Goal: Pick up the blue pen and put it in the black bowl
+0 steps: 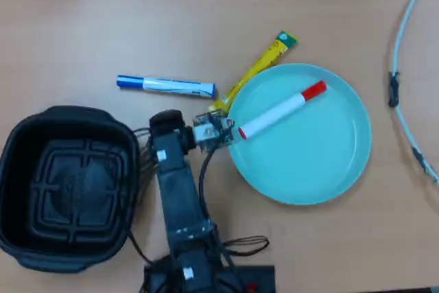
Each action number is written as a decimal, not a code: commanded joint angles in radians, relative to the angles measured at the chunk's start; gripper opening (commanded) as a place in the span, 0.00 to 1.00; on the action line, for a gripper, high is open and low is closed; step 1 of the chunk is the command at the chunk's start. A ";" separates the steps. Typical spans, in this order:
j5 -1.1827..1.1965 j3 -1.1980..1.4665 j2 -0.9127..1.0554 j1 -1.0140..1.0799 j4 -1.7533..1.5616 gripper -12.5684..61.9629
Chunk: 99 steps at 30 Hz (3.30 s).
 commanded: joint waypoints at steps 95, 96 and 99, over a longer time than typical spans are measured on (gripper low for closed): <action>0.333 -1.062 -1.042 0.020 0.285 0.69; 0.334 -1.062 -1.045 0.020 0.287 0.69; 0.334 -1.058 -1.058 0.018 0.291 0.69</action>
